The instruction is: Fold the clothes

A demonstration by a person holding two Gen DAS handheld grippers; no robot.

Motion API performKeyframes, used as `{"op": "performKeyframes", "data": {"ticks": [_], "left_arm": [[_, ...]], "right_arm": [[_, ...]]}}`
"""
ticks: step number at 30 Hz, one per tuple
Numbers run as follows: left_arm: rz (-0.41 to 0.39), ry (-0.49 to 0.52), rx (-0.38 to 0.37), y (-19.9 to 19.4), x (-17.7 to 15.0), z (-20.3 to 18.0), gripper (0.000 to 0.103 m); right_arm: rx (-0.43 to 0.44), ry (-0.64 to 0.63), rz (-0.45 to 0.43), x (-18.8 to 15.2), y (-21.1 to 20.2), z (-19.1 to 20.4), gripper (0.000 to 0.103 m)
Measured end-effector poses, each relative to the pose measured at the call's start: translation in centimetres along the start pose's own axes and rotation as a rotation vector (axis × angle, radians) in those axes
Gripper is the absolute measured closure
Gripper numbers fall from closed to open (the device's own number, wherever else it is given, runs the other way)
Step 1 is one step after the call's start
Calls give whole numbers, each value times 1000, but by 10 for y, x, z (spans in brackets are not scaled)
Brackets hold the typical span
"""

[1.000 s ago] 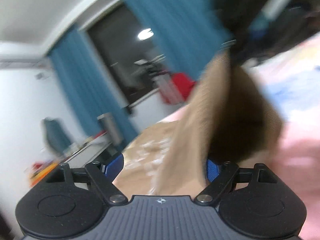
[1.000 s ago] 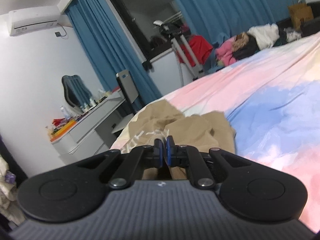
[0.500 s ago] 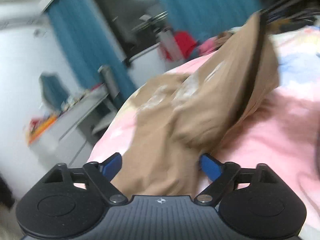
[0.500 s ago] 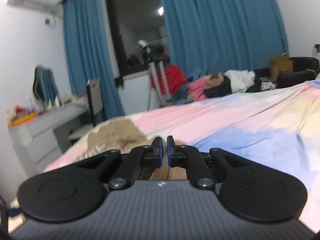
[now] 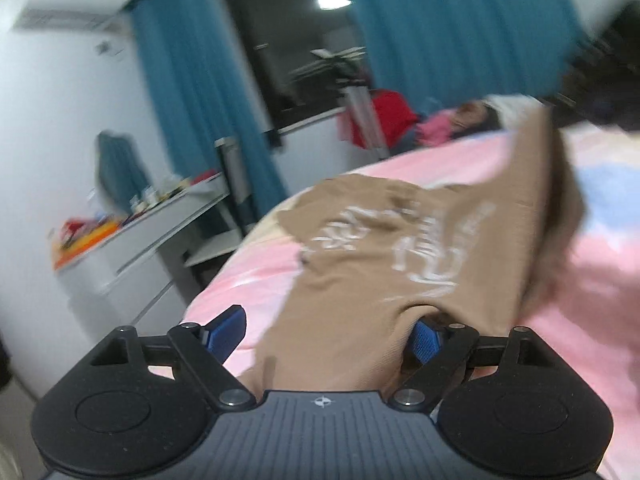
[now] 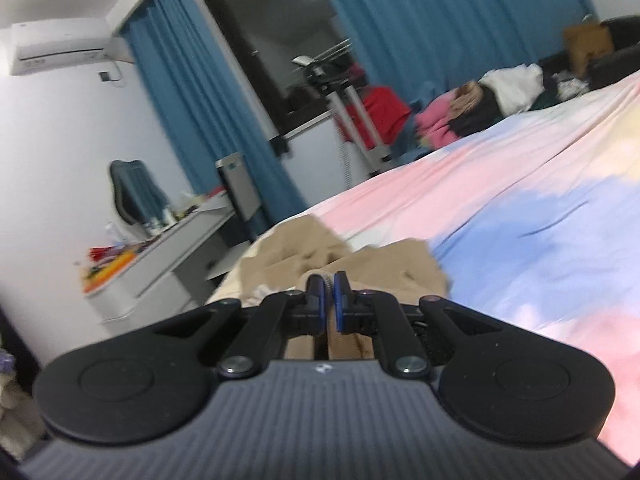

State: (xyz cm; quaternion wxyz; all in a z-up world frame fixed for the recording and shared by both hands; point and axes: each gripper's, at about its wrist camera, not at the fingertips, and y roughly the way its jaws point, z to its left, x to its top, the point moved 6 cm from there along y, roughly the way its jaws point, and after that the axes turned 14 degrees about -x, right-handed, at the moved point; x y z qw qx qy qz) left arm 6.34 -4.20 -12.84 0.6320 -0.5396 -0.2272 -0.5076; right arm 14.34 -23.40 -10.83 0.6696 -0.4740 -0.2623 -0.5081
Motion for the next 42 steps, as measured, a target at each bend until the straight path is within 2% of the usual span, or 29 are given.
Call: {"op": "performKeyframes", "data": {"ticks": [5, 7, 11, 16, 19, 21, 23, 25, 28, 30, 31, 34, 36, 37, 38, 40, 42], "left_arm": [[16, 215, -75, 19, -6, -42, 16], [-13, 273, -118, 19, -8, -58, 13], [-83, 265, -134, 32, -1, -80, 9], [-167, 198, 7, 81, 22, -72, 9], [-182, 35, 37, 92, 28, -44, 9], [-155, 41, 62, 99, 26, -36, 9], [-120, 118, 122, 101, 21, -36, 9], [-79, 171, 172, 101, 15, -34, 9], [51, 128, 177, 105, 1, -20, 9], [144, 87, 167, 105, -10, -10, 9], [155, 68, 171, 102, -14, -3, 9], [125, -25, 203, 83, -9, 24, 12], [59, -133, 220, 66, 4, 43, 20], [29, -176, 226, 60, 10, 51, 23], [2, -216, 232, 54, 15, 59, 24], [-42, -289, 247, 42, 21, 79, 33], [-73, -353, 246, 29, 27, 95, 38]], "right_arm": [[-19, -5, -1, 1, -1, 0, 95], [-23, 2, -4, 2, -2, -2, 95], [-32, 16, -8, 4, -3, -5, 95], [-42, 33, -14, 6, -5, -9, 95], [-61, 6, -25, 6, -5, -10, 95], [-39, 11, -31, 6, -6, -9, 95], [8, 18, -52, 7, -11, -5, 95], [18, -26, -93, 8, -17, 5, 96], [-36, -124, -155, 4, -22, 14, 96], [-90, -160, -165, 2, -20, 13, 95], [-124, -170, -157, 2, -16, 10, 94], [-205, -218, -75, -10, 5, 0, 93], [-268, -302, -14, -26, 23, -3, 82], [-283, -355, 9, -34, 30, -2, 72], [-286, -399, 27, -42, 35, 2, 67], [-276, -489, 69, -57, 44, 11, 57], [-272, -587, 97, -72, 50, 21, 56]]}}
